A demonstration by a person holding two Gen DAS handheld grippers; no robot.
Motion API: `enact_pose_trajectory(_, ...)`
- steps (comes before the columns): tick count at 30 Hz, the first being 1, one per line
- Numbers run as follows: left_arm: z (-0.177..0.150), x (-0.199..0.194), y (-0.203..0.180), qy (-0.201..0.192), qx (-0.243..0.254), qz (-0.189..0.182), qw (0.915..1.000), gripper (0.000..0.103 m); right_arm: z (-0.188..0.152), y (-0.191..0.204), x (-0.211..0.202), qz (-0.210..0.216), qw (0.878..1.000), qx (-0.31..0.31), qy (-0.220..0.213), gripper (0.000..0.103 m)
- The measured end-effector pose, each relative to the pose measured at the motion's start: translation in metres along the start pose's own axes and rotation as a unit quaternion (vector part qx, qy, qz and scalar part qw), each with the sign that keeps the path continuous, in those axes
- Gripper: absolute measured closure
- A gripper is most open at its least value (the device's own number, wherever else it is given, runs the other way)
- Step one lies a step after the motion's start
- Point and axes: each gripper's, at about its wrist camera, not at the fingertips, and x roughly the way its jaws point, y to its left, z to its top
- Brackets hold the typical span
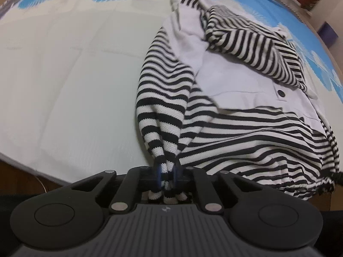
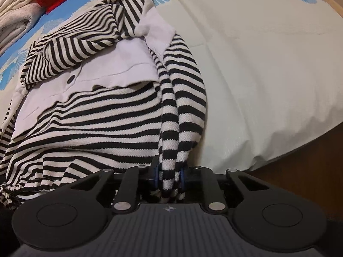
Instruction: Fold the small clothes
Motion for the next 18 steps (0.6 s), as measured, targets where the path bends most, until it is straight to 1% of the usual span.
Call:
enact_pose_trajectory(3,0.003,-0.011,0.005,-0.013,-0.007,-0.013,0.9998,0.095,0.002,0.005,-0.009,0.004,1.0,-0.006,-0.023,0.087)
enact_pose_trajectory(6,0.01,-0.031,0.01,-0.024,-0.013,-0.038,0.9989,0.095,0.007,0.009,-0.029,0.023,0.998,-0.015,-0.054,0.088)
enact_pose_trajectory(9,0.019,-0.062,0.006,-0.047,0.004,-0.06,0.9971,0.095,0.014,0.007,-0.058,0.05,0.995,-0.013,-0.087,0.089)
enact_pose_trajectory(12,0.022,-0.105,0.007,-0.078,0.018,-0.096,0.9922,0.095,0.019,-0.004,-0.091,0.085,0.99,0.012,-0.11,0.089)
enact_pose_trajectory(14,0.02,-0.136,0.016,-0.09,0.009,-0.127,0.9878,0.096,0.019,-0.01,-0.118,0.107,0.986,0.018,-0.126,0.089)
enact_pose_trajectory(16,0.018,-0.168,0.028,-0.109,-0.002,-0.161,0.9809,0.096,0.015,-0.013,-0.151,0.126,0.981,0.012,-0.144,0.09)
enact_pose_trajectory(18,0.021,-0.185,0.036,-0.118,-0.009,-0.179,0.9768,0.095,0.007,-0.015,-0.182,0.149,0.976,0.004,-0.16,0.09)
